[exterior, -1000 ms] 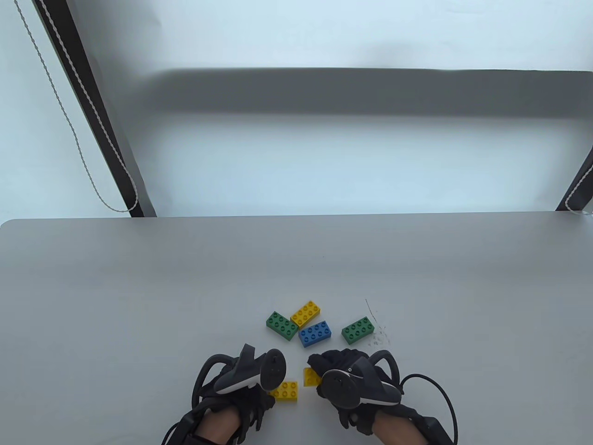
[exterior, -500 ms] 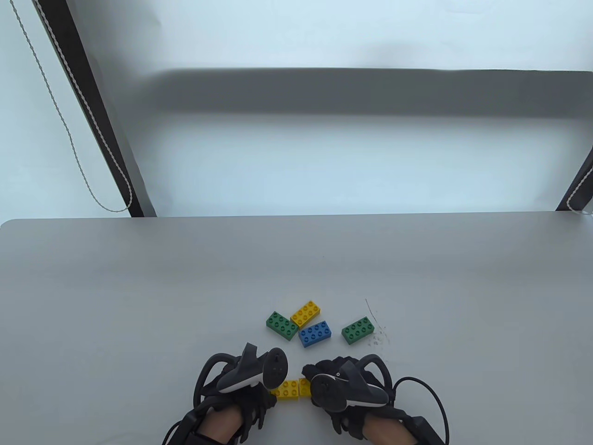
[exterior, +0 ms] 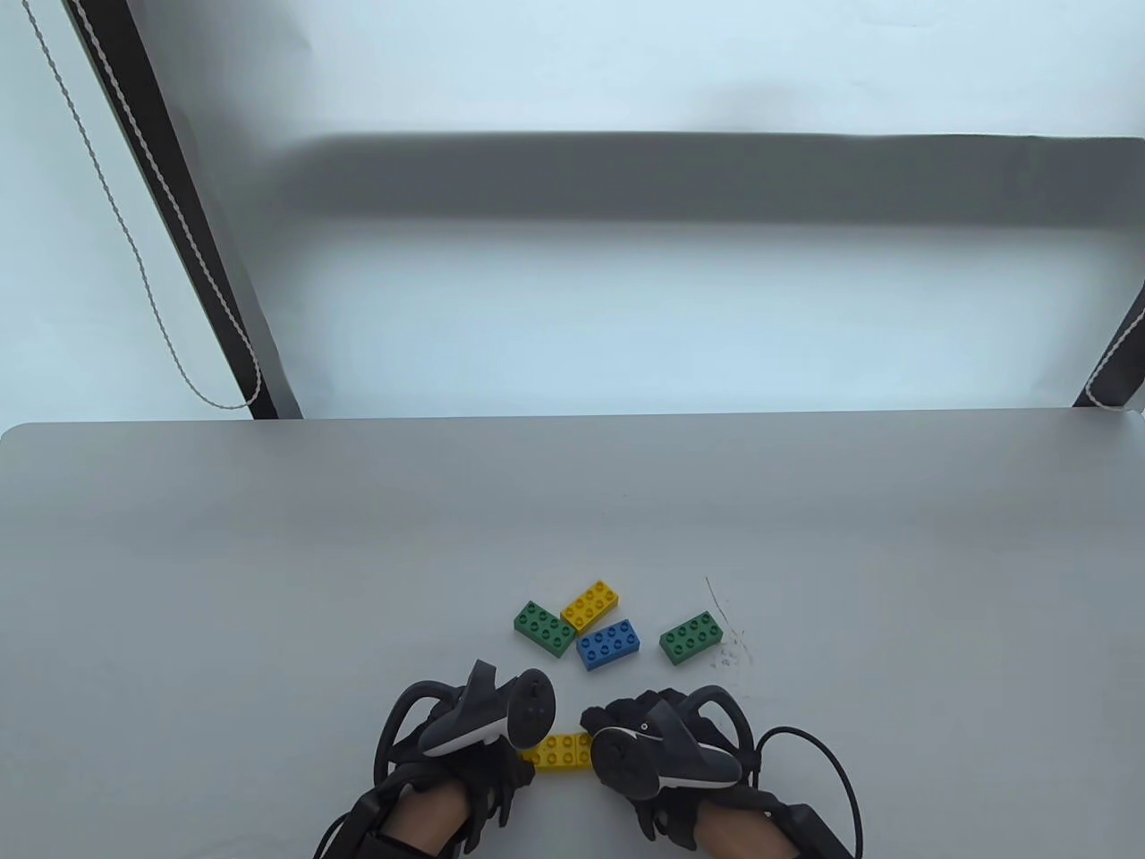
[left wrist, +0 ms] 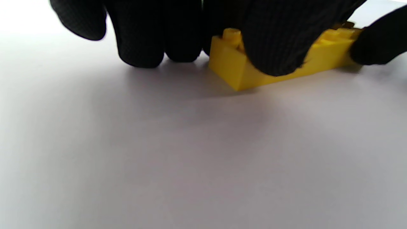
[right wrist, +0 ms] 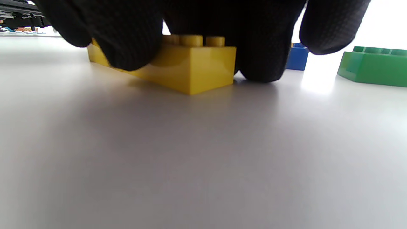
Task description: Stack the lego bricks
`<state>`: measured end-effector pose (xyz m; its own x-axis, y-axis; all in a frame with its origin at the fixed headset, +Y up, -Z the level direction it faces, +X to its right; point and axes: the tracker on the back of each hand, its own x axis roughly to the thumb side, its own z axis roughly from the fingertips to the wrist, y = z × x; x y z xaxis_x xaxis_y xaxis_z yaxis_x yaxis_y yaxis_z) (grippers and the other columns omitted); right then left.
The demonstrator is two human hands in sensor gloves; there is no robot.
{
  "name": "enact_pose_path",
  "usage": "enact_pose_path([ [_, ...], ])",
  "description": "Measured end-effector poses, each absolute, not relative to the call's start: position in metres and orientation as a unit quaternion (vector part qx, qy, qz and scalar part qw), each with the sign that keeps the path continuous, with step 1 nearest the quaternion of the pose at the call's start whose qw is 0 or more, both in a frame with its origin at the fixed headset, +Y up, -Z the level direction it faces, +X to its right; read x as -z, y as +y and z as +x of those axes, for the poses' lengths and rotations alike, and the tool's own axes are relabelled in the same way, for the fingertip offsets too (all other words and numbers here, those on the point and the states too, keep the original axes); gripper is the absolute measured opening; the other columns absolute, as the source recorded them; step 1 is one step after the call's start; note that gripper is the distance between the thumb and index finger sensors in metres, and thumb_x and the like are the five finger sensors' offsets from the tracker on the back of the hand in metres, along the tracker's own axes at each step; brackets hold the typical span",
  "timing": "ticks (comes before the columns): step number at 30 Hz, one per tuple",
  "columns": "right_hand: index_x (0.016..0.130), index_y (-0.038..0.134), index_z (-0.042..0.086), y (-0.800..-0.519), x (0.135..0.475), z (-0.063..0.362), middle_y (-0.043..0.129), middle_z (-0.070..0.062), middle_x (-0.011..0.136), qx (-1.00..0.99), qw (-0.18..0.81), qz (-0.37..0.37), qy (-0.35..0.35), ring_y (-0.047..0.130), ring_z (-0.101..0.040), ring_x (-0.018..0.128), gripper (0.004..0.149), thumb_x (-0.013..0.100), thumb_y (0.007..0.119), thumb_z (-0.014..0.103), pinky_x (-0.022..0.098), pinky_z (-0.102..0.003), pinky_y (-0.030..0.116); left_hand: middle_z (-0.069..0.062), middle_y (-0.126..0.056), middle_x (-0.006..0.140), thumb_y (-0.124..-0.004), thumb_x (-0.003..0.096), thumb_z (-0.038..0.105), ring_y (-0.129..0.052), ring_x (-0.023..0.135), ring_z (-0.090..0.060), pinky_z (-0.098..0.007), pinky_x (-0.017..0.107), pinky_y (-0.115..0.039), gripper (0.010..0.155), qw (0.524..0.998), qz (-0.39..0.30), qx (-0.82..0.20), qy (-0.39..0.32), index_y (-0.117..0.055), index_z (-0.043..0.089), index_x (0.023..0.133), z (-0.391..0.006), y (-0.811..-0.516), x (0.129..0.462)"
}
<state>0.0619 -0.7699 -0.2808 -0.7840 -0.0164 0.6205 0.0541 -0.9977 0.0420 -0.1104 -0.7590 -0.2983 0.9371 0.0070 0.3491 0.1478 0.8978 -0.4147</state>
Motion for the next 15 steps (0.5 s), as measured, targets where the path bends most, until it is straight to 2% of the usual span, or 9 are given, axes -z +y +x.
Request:
enact_pose_path([
  [15,0.092,0.07,0.014,-0.7691,0.2818,0.0616,0.084,-0.011,0.087,0.944,0.017,-0.326,-0.042,0.091,-0.039,0.074,0.066,0.035,0.085,0.045,0.056,-0.061,0.074,-0.004,-0.073,0.101,-0.085,0.0369,0.048,-0.078,0.09,-0.031,-0.06,0.068,-0.063,0.062,0.958,-0.226,0.036,-0.172,-0.069,0.029,0.094,-0.1105,-0.7592,0.2991],
])
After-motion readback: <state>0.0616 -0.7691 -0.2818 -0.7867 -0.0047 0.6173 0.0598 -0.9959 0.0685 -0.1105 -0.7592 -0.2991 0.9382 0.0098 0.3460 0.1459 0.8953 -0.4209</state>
